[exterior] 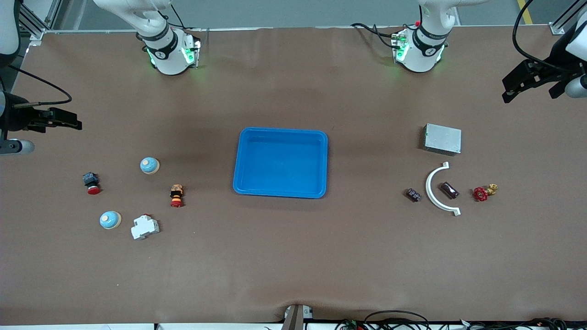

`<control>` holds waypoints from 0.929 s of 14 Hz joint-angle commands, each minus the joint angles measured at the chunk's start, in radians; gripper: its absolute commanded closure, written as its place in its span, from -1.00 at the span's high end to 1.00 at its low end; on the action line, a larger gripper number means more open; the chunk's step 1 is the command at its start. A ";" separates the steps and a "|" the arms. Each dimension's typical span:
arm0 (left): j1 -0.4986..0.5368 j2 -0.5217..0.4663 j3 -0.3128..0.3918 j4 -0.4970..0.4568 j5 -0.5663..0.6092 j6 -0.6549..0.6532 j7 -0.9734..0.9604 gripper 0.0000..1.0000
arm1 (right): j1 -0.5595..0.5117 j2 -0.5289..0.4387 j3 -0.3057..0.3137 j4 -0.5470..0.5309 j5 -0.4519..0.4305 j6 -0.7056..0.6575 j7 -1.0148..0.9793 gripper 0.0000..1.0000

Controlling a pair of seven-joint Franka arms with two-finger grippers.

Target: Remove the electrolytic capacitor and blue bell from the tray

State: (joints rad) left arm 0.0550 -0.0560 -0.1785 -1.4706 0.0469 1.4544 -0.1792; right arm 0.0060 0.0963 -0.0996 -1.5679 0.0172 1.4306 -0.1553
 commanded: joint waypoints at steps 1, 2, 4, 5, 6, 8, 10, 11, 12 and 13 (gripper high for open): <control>0.003 -0.004 0.002 0.000 -0.016 -0.012 0.015 1.00 | -0.026 0.007 0.023 0.014 0.009 -0.013 0.007 1.00; 0.005 -0.004 0.001 -0.004 -0.015 -0.012 0.017 1.00 | -0.020 0.007 0.023 0.014 0.004 -0.013 0.007 1.00; 0.005 -0.002 0.001 -0.004 -0.015 -0.012 0.015 1.00 | -0.014 0.006 0.026 0.043 -0.003 -0.004 0.006 1.00; 0.005 -0.001 0.001 -0.007 -0.015 -0.012 0.015 1.00 | -0.018 0.005 0.026 0.058 0.003 -0.004 0.007 1.00; 0.006 -0.001 0.001 -0.016 -0.015 -0.011 0.015 1.00 | -0.023 0.005 0.026 0.069 0.004 -0.004 0.007 1.00; 0.009 0.001 0.002 -0.022 -0.013 -0.006 0.015 1.00 | -0.024 0.005 0.026 0.071 0.001 -0.004 0.007 1.00; 0.031 -0.002 0.002 -0.039 -0.013 0.003 0.020 1.00 | -0.023 0.003 0.027 0.071 -0.003 -0.004 0.007 1.00; 0.037 -0.005 0.002 -0.048 -0.013 0.014 0.020 1.00 | -0.024 0.003 0.027 0.071 -0.006 -0.004 0.007 1.00; 0.037 -0.008 0.002 -0.057 -0.013 0.024 0.020 1.00 | -0.024 0.003 0.030 0.071 -0.011 -0.004 0.007 1.00; 0.037 -0.007 0.002 -0.059 -0.012 0.029 0.020 1.00 | -0.031 0.003 0.046 0.072 -0.014 -0.004 0.013 1.00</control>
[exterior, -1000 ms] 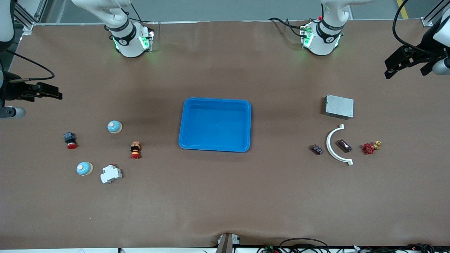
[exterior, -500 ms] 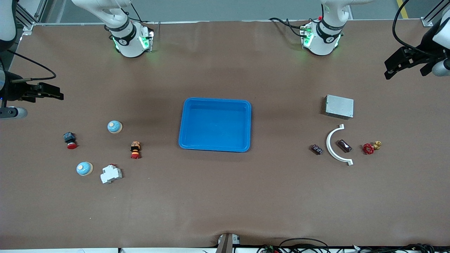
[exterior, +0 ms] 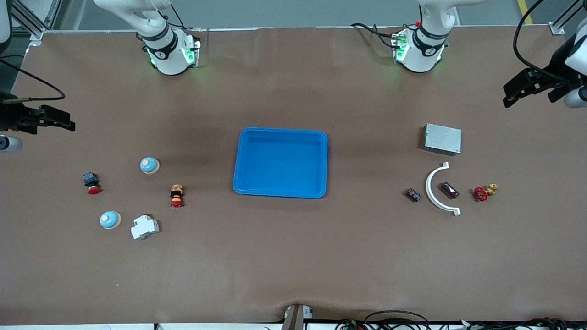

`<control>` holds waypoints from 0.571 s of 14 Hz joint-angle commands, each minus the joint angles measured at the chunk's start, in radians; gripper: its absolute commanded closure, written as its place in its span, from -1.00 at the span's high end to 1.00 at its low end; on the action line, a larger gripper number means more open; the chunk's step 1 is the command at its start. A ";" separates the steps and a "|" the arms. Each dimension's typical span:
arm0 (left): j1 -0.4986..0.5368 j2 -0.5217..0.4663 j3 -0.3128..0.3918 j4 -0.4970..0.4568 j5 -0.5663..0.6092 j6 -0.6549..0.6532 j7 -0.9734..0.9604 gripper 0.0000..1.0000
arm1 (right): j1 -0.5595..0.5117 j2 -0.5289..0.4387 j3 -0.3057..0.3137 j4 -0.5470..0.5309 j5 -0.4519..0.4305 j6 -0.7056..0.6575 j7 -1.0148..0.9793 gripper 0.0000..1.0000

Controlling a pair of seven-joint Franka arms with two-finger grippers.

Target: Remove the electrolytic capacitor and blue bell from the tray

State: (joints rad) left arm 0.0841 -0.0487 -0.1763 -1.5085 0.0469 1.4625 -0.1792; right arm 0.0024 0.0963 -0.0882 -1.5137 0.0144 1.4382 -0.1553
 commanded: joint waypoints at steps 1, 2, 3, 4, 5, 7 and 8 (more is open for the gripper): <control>0.008 -0.013 0.000 -0.019 -0.010 0.021 0.021 1.00 | -0.035 0.003 0.036 0.023 -0.011 -0.012 0.023 1.00; 0.008 -0.010 0.000 -0.015 -0.009 0.021 0.023 1.00 | -0.035 0.003 0.038 0.029 -0.010 -0.012 0.025 1.00; 0.006 -0.007 0.000 -0.012 -0.002 0.021 0.030 1.00 | -0.032 0.003 0.038 0.030 -0.010 -0.012 0.025 1.00; 0.003 -0.005 -0.002 -0.013 0.014 0.021 0.032 1.00 | -0.024 0.005 0.036 0.030 -0.013 -0.012 0.025 1.00; 0.005 -0.008 -0.005 -0.018 0.022 0.021 0.033 1.00 | -0.022 0.007 0.036 0.030 -0.013 -0.012 0.025 1.00; 0.008 -0.011 -0.003 -0.019 0.021 0.016 0.033 1.00 | -0.019 0.011 0.038 0.030 -0.011 -0.010 0.025 1.00; 0.008 -0.011 0.000 -0.015 0.021 0.015 0.035 1.00 | -0.013 0.014 0.038 0.030 -0.013 -0.007 0.025 1.00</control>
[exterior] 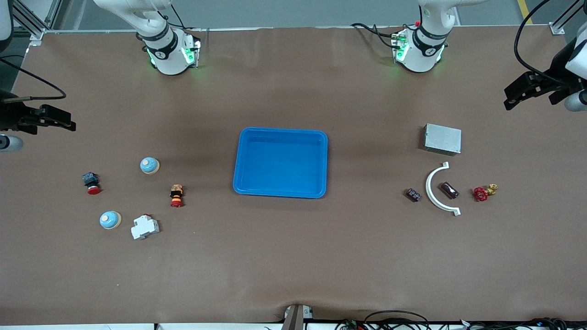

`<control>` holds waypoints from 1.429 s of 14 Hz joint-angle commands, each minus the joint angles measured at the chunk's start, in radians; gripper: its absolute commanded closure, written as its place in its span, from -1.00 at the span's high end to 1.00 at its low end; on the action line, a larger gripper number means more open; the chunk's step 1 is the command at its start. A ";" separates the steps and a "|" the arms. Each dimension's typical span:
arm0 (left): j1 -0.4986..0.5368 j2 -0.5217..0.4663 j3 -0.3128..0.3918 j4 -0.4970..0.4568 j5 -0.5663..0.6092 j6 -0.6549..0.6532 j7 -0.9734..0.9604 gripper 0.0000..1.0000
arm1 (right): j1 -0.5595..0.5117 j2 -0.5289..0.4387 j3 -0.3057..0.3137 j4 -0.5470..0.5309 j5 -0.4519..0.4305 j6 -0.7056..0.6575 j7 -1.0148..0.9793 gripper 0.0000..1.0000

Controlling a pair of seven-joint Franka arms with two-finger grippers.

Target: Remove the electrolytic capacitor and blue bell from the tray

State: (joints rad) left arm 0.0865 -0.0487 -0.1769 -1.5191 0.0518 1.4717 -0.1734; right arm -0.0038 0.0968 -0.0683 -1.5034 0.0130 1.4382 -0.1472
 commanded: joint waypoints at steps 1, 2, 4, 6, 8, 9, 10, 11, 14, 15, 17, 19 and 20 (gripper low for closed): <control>0.007 -0.011 0.002 0.002 0.016 0.006 0.029 1.00 | -0.004 0.015 0.016 0.020 -0.011 -0.007 0.017 1.00; 0.015 -0.011 0.002 0.007 0.016 0.006 0.031 1.00 | -0.004 0.015 0.016 0.020 -0.011 -0.007 0.017 1.00; 0.016 -0.017 0.002 -0.004 0.014 0.004 0.032 1.00 | -0.004 0.015 0.016 0.020 -0.010 -0.004 0.017 1.00; 0.015 -0.019 0.002 -0.004 0.007 -0.005 0.034 1.00 | -0.004 0.015 0.016 0.020 -0.010 -0.004 0.018 1.00; 0.013 -0.019 -0.004 0.000 -0.007 -0.008 0.035 1.00 | -0.004 0.017 0.016 0.020 -0.010 -0.004 0.018 1.00; 0.013 -0.019 -0.004 0.004 -0.027 -0.008 0.035 1.00 | -0.004 0.017 0.016 0.020 -0.010 -0.004 0.018 1.00; 0.015 -0.017 -0.001 0.008 -0.042 -0.008 0.035 1.00 | -0.004 0.017 0.016 0.020 -0.010 -0.004 0.018 1.00; 0.015 -0.016 -0.001 0.010 -0.050 -0.008 0.035 1.00 | -0.002 0.017 0.016 0.020 -0.010 -0.004 0.018 1.00; 0.015 -0.013 0.000 0.016 -0.053 -0.008 0.034 1.00 | 0.001 0.026 0.016 0.020 -0.008 -0.004 0.018 1.00; 0.015 -0.013 0.000 0.016 -0.053 -0.008 0.032 1.00 | -0.001 0.026 0.018 0.020 -0.008 -0.004 0.018 1.00; 0.015 -0.014 0.000 0.016 -0.046 -0.010 0.029 1.00 | -0.001 0.026 0.016 0.020 -0.008 -0.004 0.018 1.00; 0.015 -0.016 0.000 0.016 -0.043 -0.011 0.031 1.00 | -0.001 0.026 0.016 0.020 -0.008 -0.005 0.017 1.00; 0.013 -0.016 0.000 0.016 -0.043 -0.020 0.031 1.00 | -0.001 0.026 0.016 0.020 -0.010 -0.007 0.017 1.00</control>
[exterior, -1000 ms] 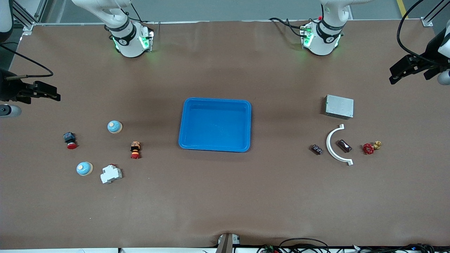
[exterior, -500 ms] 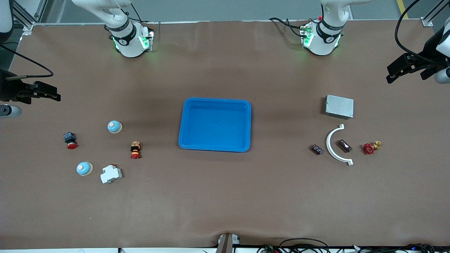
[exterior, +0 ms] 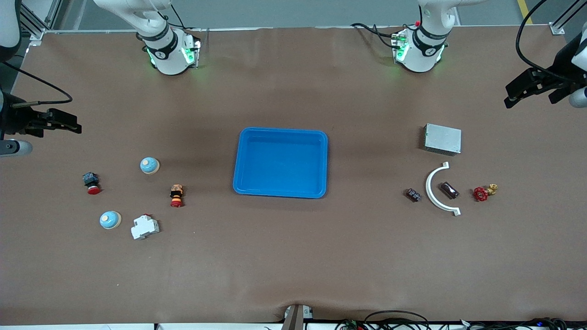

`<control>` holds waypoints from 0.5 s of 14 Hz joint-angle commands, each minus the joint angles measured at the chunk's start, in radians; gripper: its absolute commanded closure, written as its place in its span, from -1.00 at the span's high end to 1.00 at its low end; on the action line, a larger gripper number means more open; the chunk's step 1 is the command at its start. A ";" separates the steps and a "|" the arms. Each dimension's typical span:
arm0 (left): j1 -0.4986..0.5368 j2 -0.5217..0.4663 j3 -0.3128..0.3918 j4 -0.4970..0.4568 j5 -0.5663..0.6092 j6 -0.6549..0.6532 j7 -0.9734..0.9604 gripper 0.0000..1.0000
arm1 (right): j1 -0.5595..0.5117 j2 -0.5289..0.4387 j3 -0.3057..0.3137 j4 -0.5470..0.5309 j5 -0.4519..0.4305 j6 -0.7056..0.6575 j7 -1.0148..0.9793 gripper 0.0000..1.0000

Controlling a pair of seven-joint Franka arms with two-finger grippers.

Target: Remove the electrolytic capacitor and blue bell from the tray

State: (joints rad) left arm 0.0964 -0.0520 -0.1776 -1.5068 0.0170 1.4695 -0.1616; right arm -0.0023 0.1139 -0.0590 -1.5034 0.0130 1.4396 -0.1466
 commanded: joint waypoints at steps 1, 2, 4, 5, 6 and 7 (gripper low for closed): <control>0.003 -0.012 0.001 0.004 -0.008 -0.021 0.019 1.00 | -0.002 0.009 0.007 0.022 -0.010 -0.008 0.016 1.00; 0.003 -0.012 0.001 0.004 -0.008 -0.028 0.019 1.00 | -0.002 0.009 0.007 0.022 -0.010 -0.008 0.016 1.00; 0.003 -0.012 0.001 0.004 -0.009 -0.034 0.017 1.00 | -0.002 0.009 0.007 0.022 -0.010 -0.007 0.018 1.00; 0.003 -0.012 0.001 0.005 -0.014 -0.034 0.016 1.00 | -0.002 0.010 0.007 0.022 -0.010 -0.007 0.018 1.00; 0.003 -0.012 0.000 0.005 -0.015 -0.034 0.013 1.00 | -0.002 0.010 0.007 0.022 -0.010 -0.007 0.016 1.00; 0.003 -0.012 0.000 0.007 -0.015 -0.034 0.008 1.00 | -0.002 0.010 0.007 0.022 -0.010 -0.007 0.016 1.00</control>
State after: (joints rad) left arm 0.0964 -0.0520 -0.1778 -1.5066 0.0170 1.4520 -0.1616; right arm -0.0023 0.1138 -0.0590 -1.5034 0.0130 1.4396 -0.1465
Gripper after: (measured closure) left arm 0.000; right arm 0.000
